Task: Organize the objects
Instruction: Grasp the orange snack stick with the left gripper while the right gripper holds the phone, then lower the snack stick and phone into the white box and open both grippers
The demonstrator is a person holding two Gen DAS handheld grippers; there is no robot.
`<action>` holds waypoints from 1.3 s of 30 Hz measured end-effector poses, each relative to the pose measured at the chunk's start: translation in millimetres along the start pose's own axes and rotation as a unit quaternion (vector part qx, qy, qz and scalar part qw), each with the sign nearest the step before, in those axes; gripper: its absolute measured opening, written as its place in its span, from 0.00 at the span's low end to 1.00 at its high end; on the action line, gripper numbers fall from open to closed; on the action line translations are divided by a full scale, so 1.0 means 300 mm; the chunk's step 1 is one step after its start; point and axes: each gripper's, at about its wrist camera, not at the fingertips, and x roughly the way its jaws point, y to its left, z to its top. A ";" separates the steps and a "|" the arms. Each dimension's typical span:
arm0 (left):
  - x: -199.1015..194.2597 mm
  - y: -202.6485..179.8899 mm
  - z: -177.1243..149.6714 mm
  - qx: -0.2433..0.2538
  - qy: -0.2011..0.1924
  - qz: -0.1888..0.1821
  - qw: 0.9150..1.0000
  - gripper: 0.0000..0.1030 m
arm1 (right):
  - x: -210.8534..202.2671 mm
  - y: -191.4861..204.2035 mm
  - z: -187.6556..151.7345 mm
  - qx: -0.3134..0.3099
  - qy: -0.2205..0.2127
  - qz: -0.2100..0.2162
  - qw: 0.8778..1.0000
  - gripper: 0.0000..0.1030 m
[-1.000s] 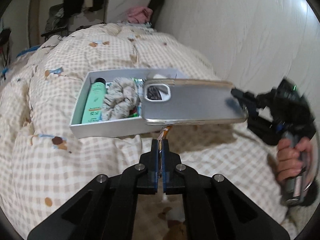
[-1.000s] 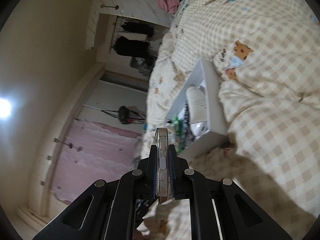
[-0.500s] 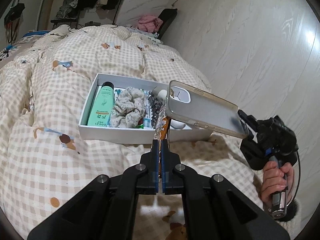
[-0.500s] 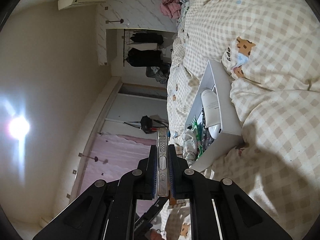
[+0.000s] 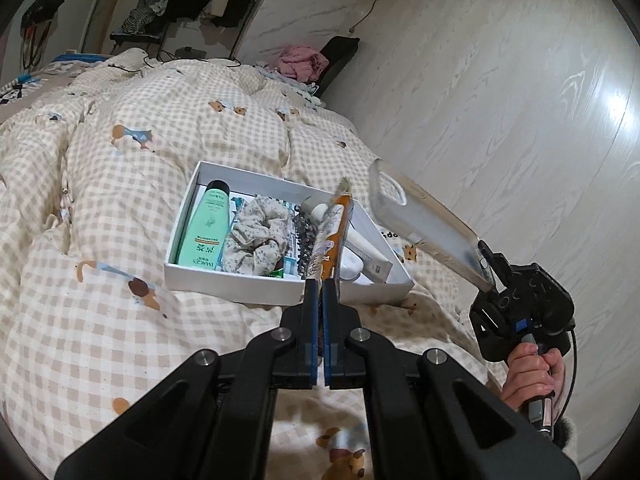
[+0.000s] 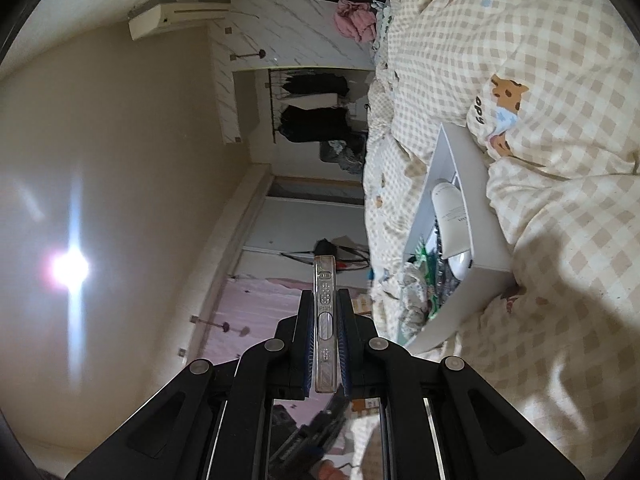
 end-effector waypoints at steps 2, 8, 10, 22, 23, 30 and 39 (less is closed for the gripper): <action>-0.007 0.006 0.003 -0.004 -0.004 -0.002 1.000 0.02 | -0.002 -0.011 0.004 0.005 -0.004 0.004 1.000 0.09; -0.042 0.013 0.023 -0.009 -0.027 -0.020 0.999 0.02 | 0.038 -0.031 0.018 0.011 -0.008 0.006 1.000 0.10; -0.044 0.018 0.031 -0.013 -0.036 -0.028 0.999 0.02 | 0.061 -0.027 0.028 0.008 -0.009 0.003 1.000 0.09; 0.064 0.141 0.134 -0.086 -0.067 -0.045 0.993 0.02 | 0.308 -0.099 0.086 0.010 -0.017 -0.017 1.000 0.10; 0.083 0.149 0.140 -0.090 -0.068 -0.041 0.993 0.02 | 0.326 -0.104 0.090 0.008 -0.020 -0.025 0.999 0.10; 0.211 0.163 0.131 -0.085 -0.051 -0.005 0.995 0.02 | 0.415 -0.038 0.083 -0.087 -0.040 -0.112 0.989 0.10; 0.256 0.115 0.103 -0.035 -0.032 0.028 0.998 0.02 | 0.563 0.073 0.018 -0.214 -0.030 -0.236 0.947 0.10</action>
